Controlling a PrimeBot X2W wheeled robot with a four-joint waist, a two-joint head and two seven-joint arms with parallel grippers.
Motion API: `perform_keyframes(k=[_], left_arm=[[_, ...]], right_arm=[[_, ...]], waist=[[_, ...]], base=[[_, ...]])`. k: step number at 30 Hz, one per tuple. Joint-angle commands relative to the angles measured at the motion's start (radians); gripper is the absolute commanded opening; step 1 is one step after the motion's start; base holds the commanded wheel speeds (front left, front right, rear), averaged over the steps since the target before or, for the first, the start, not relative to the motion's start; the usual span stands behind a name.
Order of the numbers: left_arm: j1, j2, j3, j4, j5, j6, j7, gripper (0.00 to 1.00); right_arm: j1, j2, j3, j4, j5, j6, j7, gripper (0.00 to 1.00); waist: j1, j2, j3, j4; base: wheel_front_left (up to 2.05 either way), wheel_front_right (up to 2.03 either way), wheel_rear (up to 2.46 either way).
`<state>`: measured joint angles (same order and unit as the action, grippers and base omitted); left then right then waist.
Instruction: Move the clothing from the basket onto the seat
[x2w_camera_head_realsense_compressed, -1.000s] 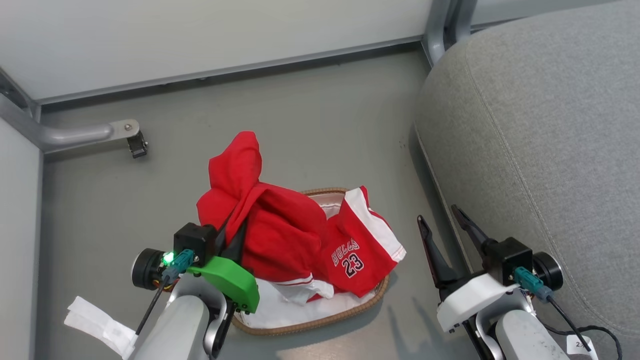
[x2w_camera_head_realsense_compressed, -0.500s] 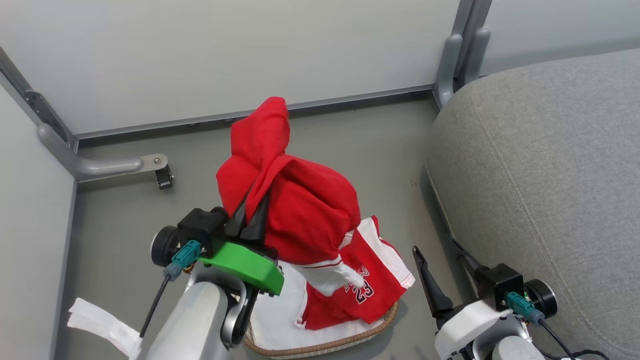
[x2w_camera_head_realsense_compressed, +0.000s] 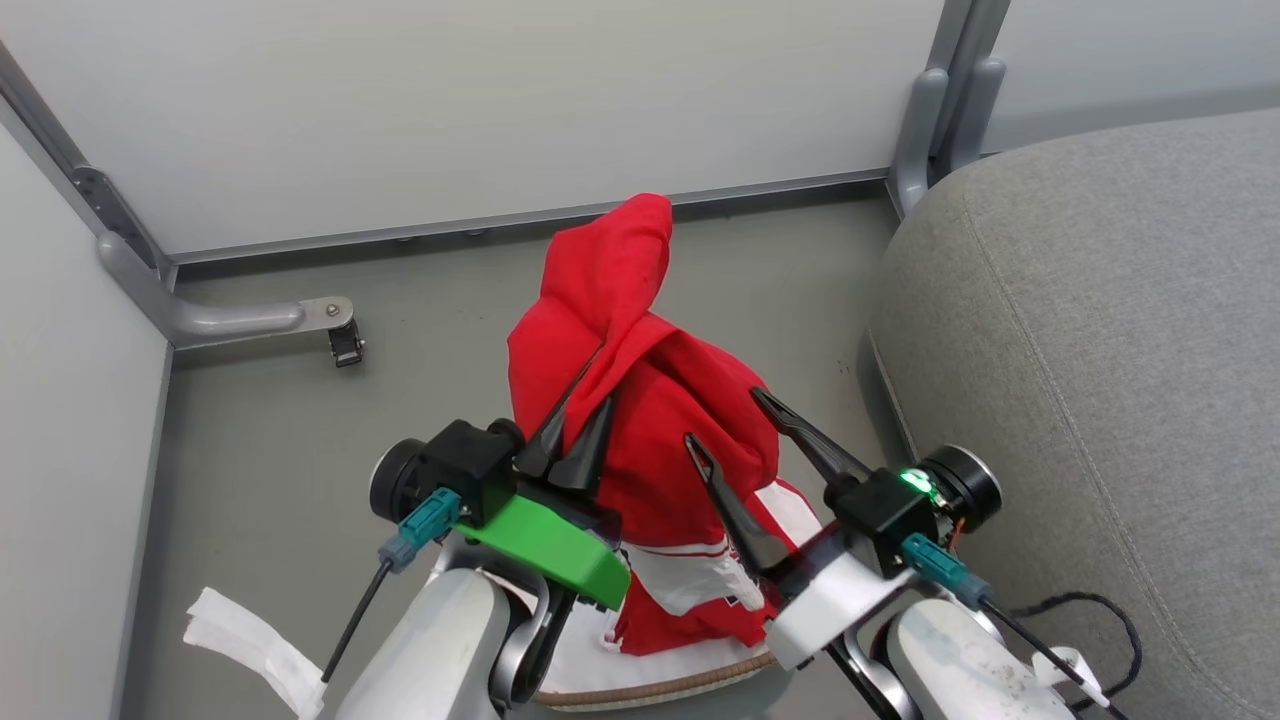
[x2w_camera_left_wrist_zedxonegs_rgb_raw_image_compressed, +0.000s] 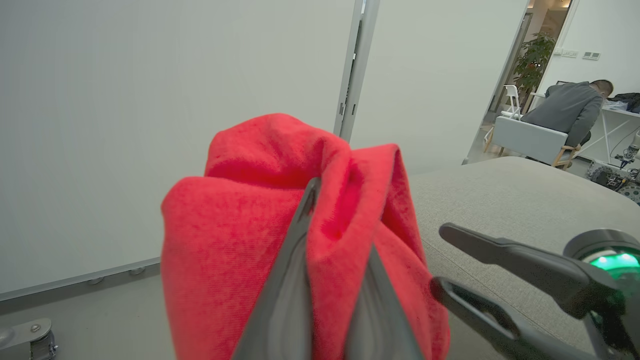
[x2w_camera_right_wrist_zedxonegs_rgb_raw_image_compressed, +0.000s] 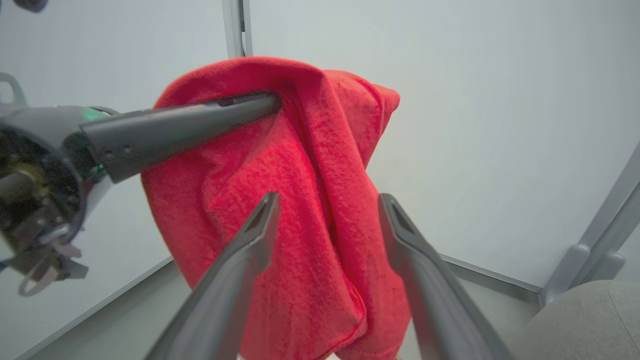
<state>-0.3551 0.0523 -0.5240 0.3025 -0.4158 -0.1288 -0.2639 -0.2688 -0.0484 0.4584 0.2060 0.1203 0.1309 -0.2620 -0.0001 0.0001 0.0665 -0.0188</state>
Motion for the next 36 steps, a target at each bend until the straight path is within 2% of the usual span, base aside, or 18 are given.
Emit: perform_keyframes(k=[1,9,17,19,26,27,28,29,36], left_arm=[[-0.005,0.0,-0.007,-0.003,-0.004,-0.003,-0.001,0.0],[0.022,0.0,-0.07,-0.012,-0.047,-0.004,-0.001,0.0],[0.034,-0.001,-0.112,-0.004,-0.067,-0.004,-0.001,0.0],[0.035,-0.001,-0.119,-0.002,-0.072,-0.004,-0.001,0.0],[0.029,-0.001,-0.102,0.012,-0.055,-0.004,0.0,0.0],[0.03,-0.001,-0.097,0.012,-0.049,-0.004,0.0,0.22],[0.033,-0.001,-0.094,0.017,-0.043,-0.003,0.0,0.72],[0.033,-0.001,-0.085,0.016,-0.036,-0.003,0.0,1.0],[0.041,0.016,-0.055,0.028,0.008,-0.003,0.0,1.0]], right_arm=[[-0.029,-0.004,0.021,0.006,-0.015,0.0,-0.004,1.0],[-0.115,-0.005,0.076,0.124,-0.057,0.0,-0.003,1.0],[-0.106,-0.004,0.116,0.232,-0.002,0.0,-0.003,1.0],[-0.107,-0.005,0.134,0.248,0.027,0.0,-0.003,0.0],[-0.119,-0.005,0.111,0.226,0.076,0.0,-0.004,0.0],[-0.116,-0.005,0.103,0.22,0.078,0.0,-0.004,0.0],[-0.113,-0.004,0.098,0.214,0.078,0.0,-0.004,0.0],[-0.109,-0.005,0.089,0.208,0.08,0.0,-0.004,0.0],[-0.09,-0.004,0.022,0.193,0.076,-0.001,-0.004,0.0]], waist=[[0.0001,-0.0001,-0.002,0.007],[0.0001,-0.0001,-0.026,0.029],[0.0001,-0.0001,-0.04,0.042],[0.0001,-0.0001,-0.04,0.045],[0.0001,-0.0001,-0.02,0.038],[0.0001,-0.0001,-0.016,0.032],[0.0001,-0.0001,-0.011,0.026],[0.0001,-0.0001,-0.005,0.018],[0.0001,-0.0001,0.038,-0.083]], base=[[0.0,0.0,0.0],[0.0,0.0,0.0],[0.0,0.0,0.0],[0.0,0.0,0.0],[0.0,0.0,0.0],[0.0,0.0,0.0],[0.0,0.0,0.0],[0.0,0.0,0.0],[0.0,0.0,0.0]])
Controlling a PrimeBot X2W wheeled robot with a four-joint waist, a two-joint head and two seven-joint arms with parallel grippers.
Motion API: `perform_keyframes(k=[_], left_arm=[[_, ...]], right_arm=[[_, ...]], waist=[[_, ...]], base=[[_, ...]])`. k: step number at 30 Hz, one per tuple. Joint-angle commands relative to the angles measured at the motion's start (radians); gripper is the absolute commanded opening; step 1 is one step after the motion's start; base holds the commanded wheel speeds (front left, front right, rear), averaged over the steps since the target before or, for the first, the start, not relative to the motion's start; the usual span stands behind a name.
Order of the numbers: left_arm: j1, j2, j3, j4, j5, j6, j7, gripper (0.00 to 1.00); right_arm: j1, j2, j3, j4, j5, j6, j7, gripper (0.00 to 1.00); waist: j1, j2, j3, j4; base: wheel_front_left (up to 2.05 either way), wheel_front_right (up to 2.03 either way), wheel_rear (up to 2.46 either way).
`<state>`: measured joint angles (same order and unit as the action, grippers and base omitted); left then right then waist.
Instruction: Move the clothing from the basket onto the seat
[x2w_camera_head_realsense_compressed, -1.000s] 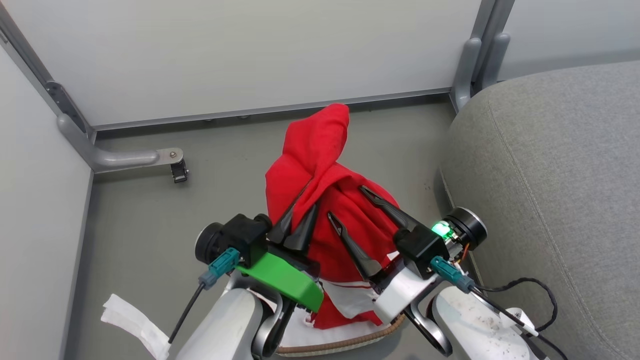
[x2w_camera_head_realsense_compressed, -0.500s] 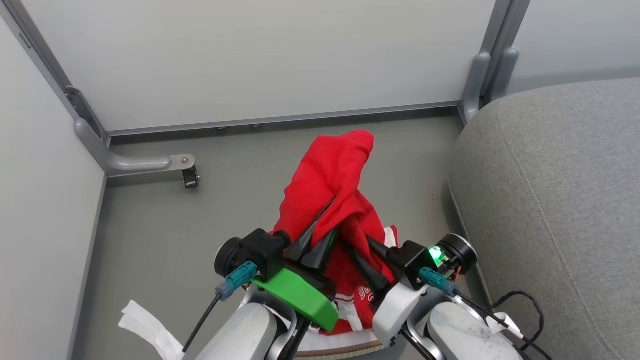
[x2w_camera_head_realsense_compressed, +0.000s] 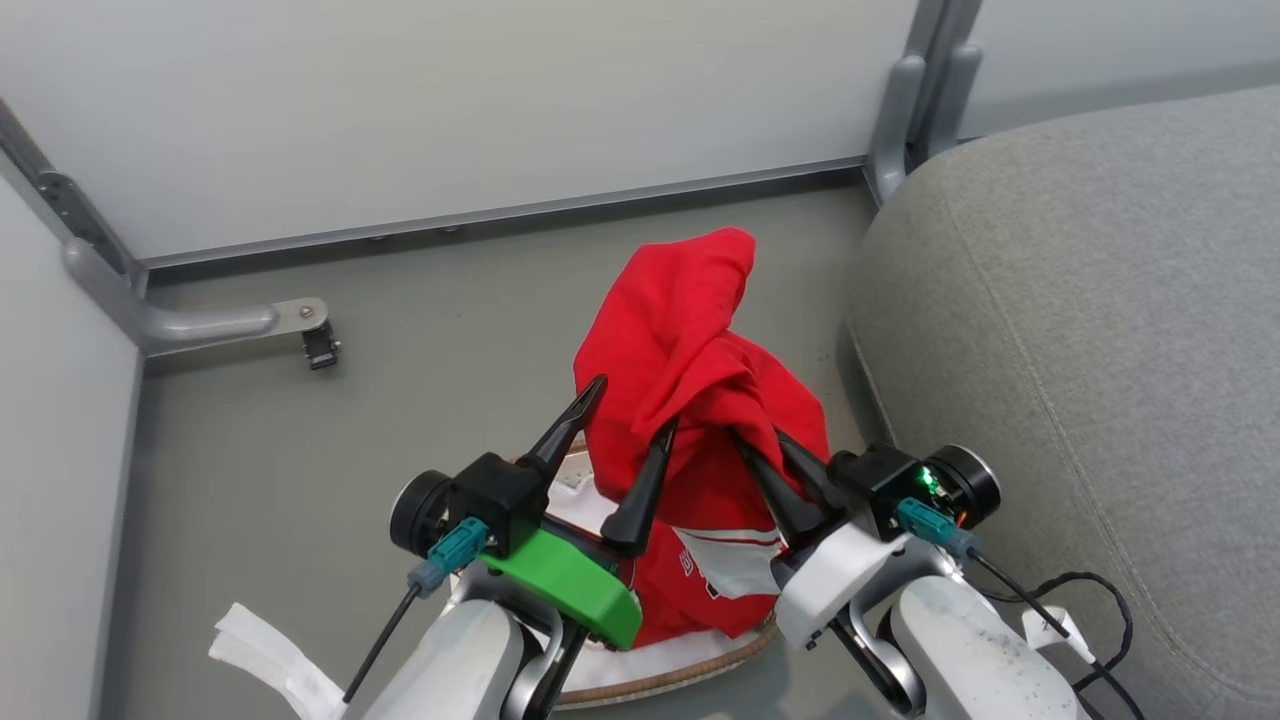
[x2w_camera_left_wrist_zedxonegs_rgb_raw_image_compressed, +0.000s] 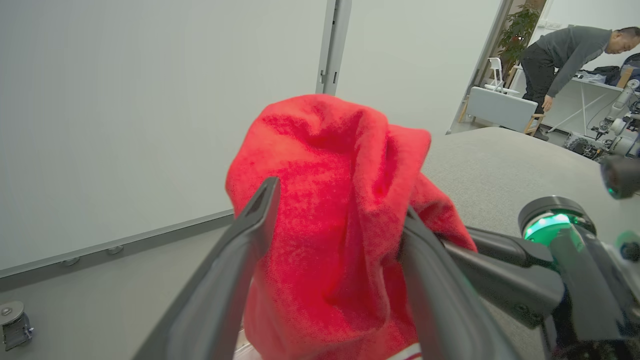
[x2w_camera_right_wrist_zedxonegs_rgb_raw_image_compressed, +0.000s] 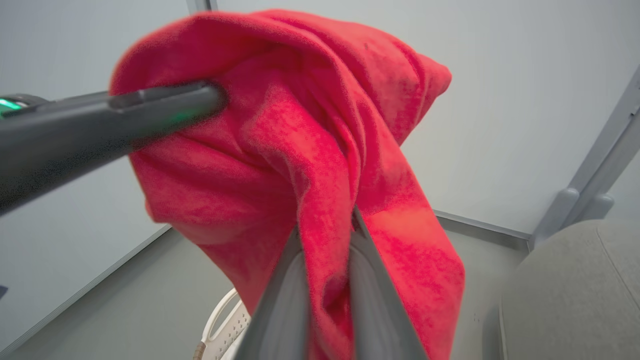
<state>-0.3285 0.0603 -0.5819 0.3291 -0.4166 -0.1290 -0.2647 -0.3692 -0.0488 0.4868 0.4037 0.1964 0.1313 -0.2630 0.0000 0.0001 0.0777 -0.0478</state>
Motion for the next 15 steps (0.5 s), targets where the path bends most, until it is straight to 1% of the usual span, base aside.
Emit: perform_keyframes(k=[1,8,15], left_arm=[[0.017,0.01,0.007,0.004,0.011,-0.003,0.001,1.0],[0.022,0.025,0.039,-0.004,0.052,-0.003,0.001,1.0],[0.031,0.041,0.054,-0.001,0.082,-0.003,0.001,1.0]], right_arm=[[0.012,-0.004,-0.016,-0.009,0.001,-0.001,-0.003,0.0],[0.041,-0.004,-0.095,-0.046,-0.003,-0.001,-0.003,0.0],[0.083,-0.003,-0.17,-0.086,-0.003,-0.001,-0.003,0.0]], waist=[[0.0,-0.0001,0.031,-0.071],[0.0,-0.0001,0.061,-0.218],[0.0,-0.0001,0.087,-0.341]], base=[[0.0,0.0,0.0],[0.0,0.0,0.0],[0.0,0.0,0.0]])
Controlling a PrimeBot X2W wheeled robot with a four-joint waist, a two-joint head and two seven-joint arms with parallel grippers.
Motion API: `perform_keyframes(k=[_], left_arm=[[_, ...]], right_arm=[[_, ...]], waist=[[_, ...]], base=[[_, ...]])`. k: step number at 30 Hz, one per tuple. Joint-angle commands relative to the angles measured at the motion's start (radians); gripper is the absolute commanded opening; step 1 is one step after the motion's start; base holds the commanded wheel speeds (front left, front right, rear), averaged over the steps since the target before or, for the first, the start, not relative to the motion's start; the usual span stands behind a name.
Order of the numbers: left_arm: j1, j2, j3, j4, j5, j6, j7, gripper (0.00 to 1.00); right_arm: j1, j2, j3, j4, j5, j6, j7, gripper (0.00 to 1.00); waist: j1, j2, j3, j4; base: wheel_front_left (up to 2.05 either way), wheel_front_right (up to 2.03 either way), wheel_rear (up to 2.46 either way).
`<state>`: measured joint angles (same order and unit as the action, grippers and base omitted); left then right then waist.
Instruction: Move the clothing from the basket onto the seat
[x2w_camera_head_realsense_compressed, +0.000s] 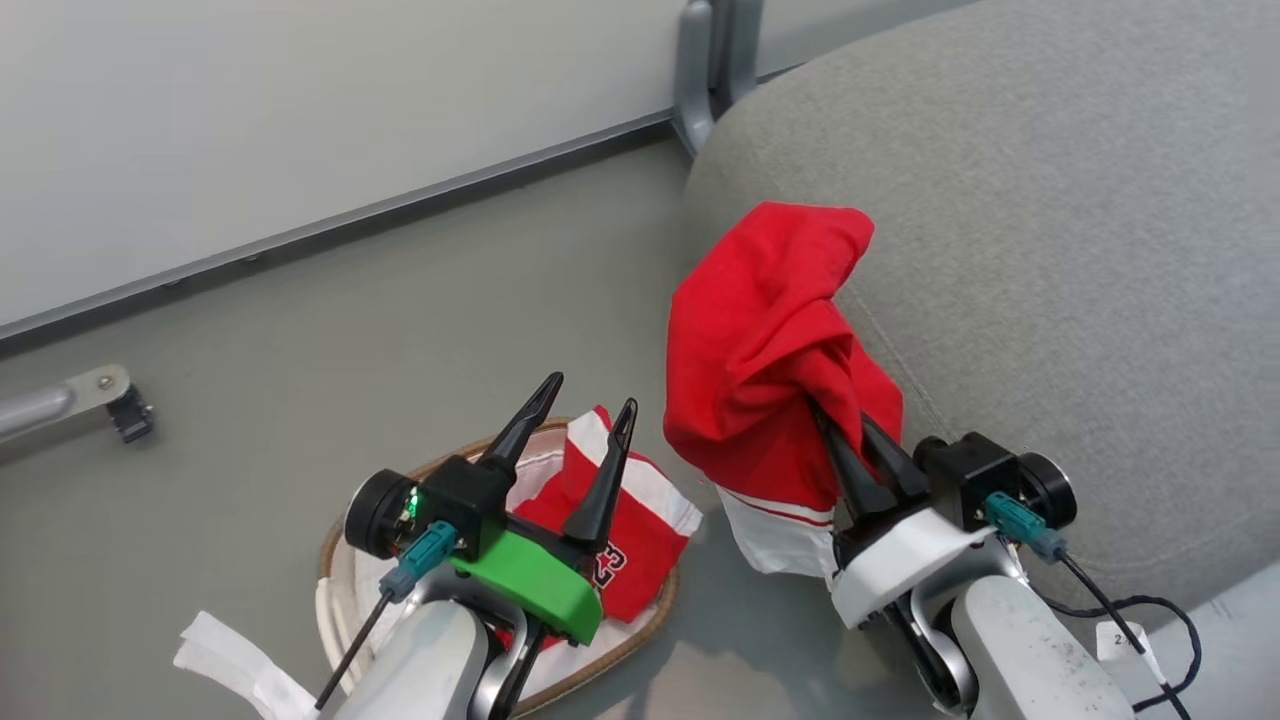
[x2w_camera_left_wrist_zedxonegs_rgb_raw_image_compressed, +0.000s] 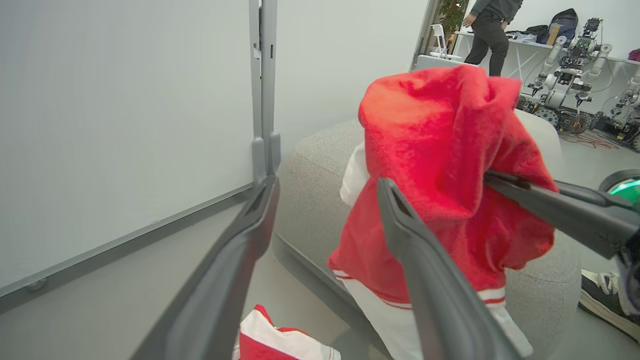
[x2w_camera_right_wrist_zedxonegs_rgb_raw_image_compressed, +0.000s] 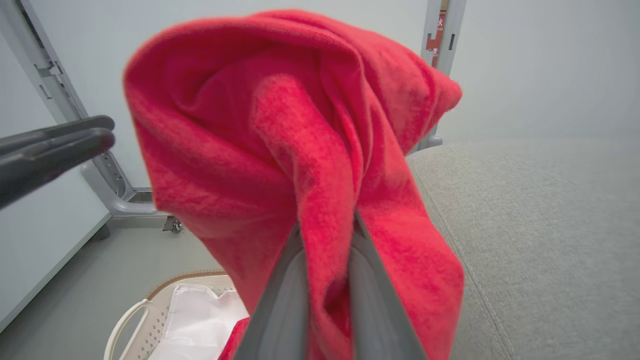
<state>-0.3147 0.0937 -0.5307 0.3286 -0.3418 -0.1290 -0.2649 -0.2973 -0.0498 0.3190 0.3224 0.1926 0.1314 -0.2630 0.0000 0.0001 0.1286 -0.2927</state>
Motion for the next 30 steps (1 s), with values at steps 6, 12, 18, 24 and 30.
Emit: perform_keyframes(k=[6,12,18,24,30], left_arm=[[0.03,0.011,0.007,0.001,0.015,-0.003,0.001,1.0],[0.027,0.023,0.003,0.006,0.034,-0.003,0.001,1.0],[0.007,0.058,-0.013,-0.008,0.04,-0.003,0.001,1.0],[-0.018,0.127,-0.003,-0.055,0.038,-0.003,0.001,1.0],[-0.052,0.186,-0.007,-0.102,0.022,-0.003,0.001,1.0]], right_arm=[[0.053,-0.001,-0.058,-0.031,0.018,-0.001,-0.003,0.0],[0.038,-0.002,-0.086,-0.021,0.0,-0.001,-0.003,0.0],[-0.083,-0.002,-0.178,0.018,-0.078,-0.001,-0.003,0.0],[-0.283,-0.001,-0.293,0.089,-0.189,-0.001,-0.003,0.0],[-0.47,-0.021,-0.44,0.194,-0.305,-0.001,-0.003,0.0]], waist=[[0.0,-0.0001,0.048,-0.18],[0.0,-0.0001,0.083,-0.223],[0.0,-0.0001,0.163,-0.197],[0.0,-0.0001,0.269,-0.136],[0.0,-0.0001,0.369,-0.065]], base=[[0.0,0.0,0.0],[0.0,0.0,0.0],[0.0,0.0,0.0],[0.0,0.0,0.0],[0.0,0.0,0.0]])
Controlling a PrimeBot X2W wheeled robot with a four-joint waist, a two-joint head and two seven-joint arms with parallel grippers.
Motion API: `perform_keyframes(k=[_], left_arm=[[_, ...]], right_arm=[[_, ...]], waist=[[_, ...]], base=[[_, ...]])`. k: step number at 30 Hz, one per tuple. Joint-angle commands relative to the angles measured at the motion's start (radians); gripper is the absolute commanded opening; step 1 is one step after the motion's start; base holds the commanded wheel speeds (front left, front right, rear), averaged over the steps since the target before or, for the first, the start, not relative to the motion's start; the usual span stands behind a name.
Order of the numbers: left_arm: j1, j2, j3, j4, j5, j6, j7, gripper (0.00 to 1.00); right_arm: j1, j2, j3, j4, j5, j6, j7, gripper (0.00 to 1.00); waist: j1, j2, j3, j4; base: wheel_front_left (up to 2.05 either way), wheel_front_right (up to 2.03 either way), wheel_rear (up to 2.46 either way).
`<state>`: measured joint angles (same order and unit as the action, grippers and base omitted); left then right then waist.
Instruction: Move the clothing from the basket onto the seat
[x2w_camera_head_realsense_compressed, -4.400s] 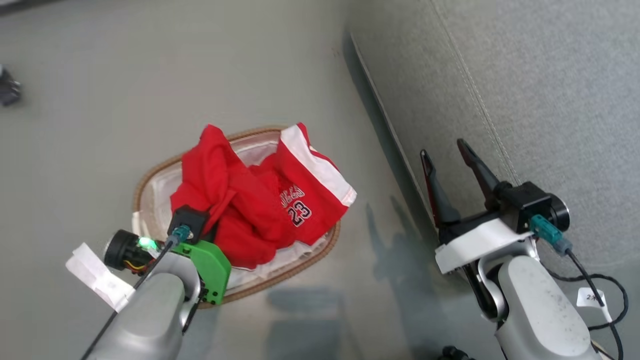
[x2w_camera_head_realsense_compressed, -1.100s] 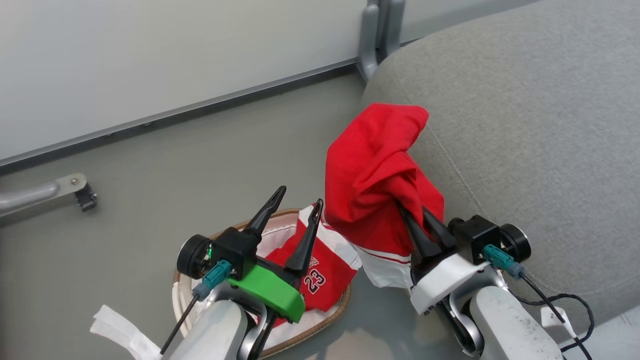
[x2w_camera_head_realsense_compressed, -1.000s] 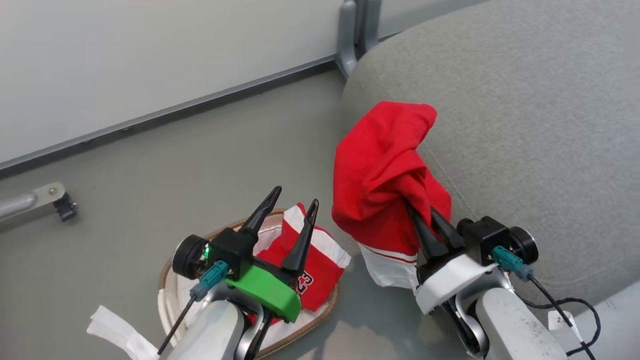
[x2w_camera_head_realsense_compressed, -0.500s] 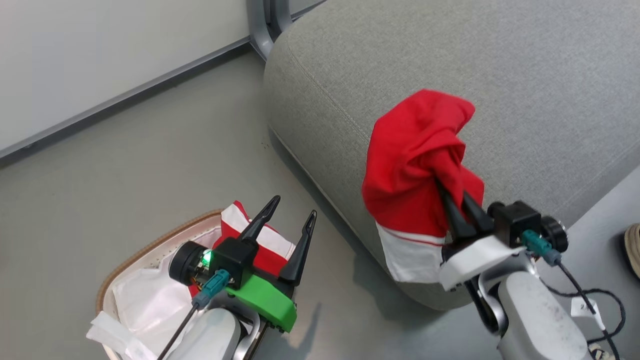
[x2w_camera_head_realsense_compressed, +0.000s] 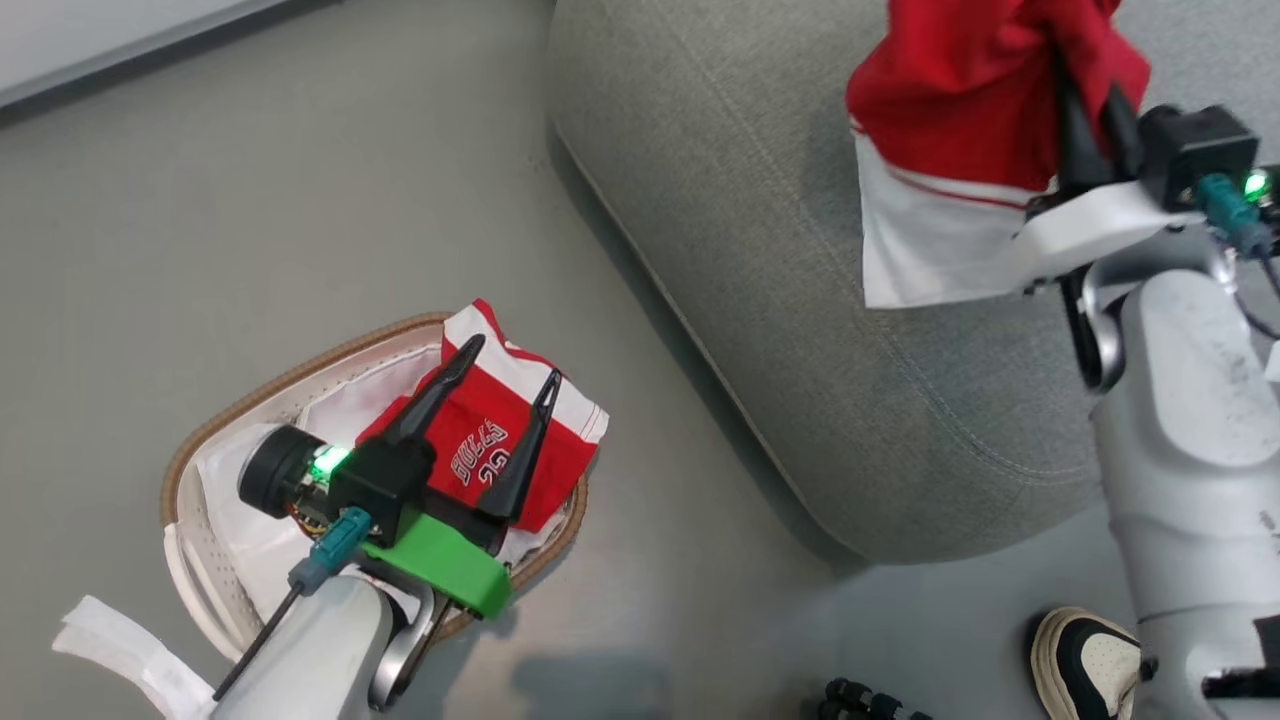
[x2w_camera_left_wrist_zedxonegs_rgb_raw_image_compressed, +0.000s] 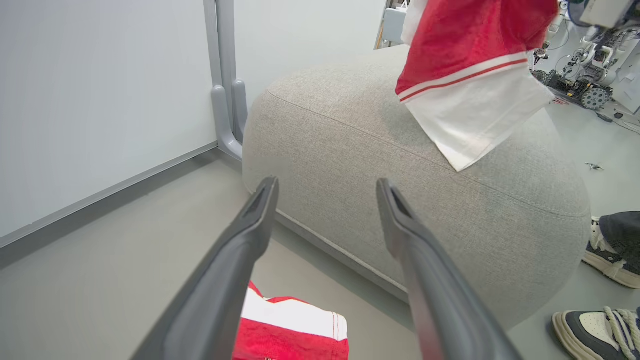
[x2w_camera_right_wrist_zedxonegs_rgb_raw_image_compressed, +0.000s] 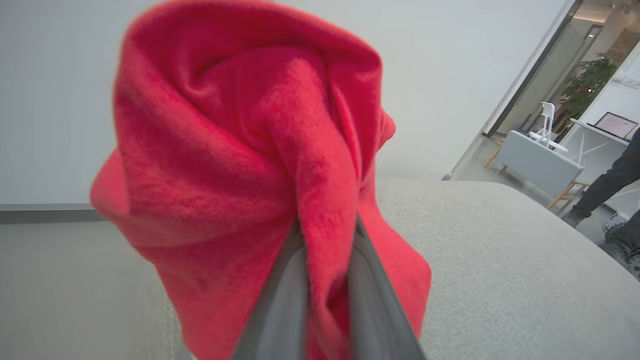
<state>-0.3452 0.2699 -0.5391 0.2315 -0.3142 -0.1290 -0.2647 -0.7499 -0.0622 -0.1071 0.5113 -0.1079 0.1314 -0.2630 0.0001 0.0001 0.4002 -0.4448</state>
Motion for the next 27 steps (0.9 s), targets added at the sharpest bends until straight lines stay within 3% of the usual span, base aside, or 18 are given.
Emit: perform_keyframes(k=[1,12,16,20,21,22,23,27], left_arm=[[-0.027,0.017,0.002,-0.012,-0.008,-0.003,0.001,1.0],[-0.091,0.093,-0.001,-0.065,-0.031,-0.003,0.001,1.0],[-0.098,0.102,0.017,-0.067,-0.04,-0.003,0.001,1.0],[-0.084,0.11,0.036,-0.07,-0.041,-0.003,0.001,1.0],[-0.081,0.112,0.037,-0.068,-0.04,-0.003,0.001,1.0],[-0.079,0.113,0.037,-0.067,-0.04,-0.003,0.001,1.0],[-0.079,0.113,0.037,-0.064,-0.041,-0.003,0.001,1.0],[-0.078,0.097,0.051,-0.047,-0.047,-0.003,0.001,1.0]], right_arm=[[-0.043,-0.012,-0.037,0.02,-0.02,-0.001,-0.003,0.0],[-0.246,-0.098,-0.364,0.143,-0.233,-0.001,-0.003,0.0],[-0.268,-0.075,-0.522,0.156,-0.284,-0.001,-0.003,0.0],[-0.224,-0.052,-0.582,0.164,-0.346,-0.001,-0.002,0.0],[-0.217,-0.045,-0.598,0.168,-0.356,-0.001,-0.002,0.34],[-0.213,-0.034,-0.612,0.171,-0.364,-0.001,-0.002,0.86],[-0.211,-0.027,-0.619,0.167,-0.366,-0.001,-0.002,1.0],[-0.153,-0.003,-0.622,0.138,-0.355,-0.001,-0.002,1.0]], waist=[[-0.0001,-0.0001,0.111,0.098],[-0.0001,-0.0001,0.262,0.207],[-0.0001,-0.0001,0.287,0.229],[-0.0001,-0.0001,0.3,0.236],[-0.0001,-0.0001,0.301,0.236],[-0.0001,-0.0001,0.301,0.235],[-0.0001,-0.0001,0.3,0.236],[-0.0001,-0.0001,0.279,0.238]], base=[[0.0,0.0,0.0],[0.0,0.0,0.0],[0.0,0.0,0.0],[0.0,0.0,0.0],[0.0,0.0,0.0],[0.0,0.0,0.0],[0.0,0.0,0.0],[0.0,0.0,0.0]])
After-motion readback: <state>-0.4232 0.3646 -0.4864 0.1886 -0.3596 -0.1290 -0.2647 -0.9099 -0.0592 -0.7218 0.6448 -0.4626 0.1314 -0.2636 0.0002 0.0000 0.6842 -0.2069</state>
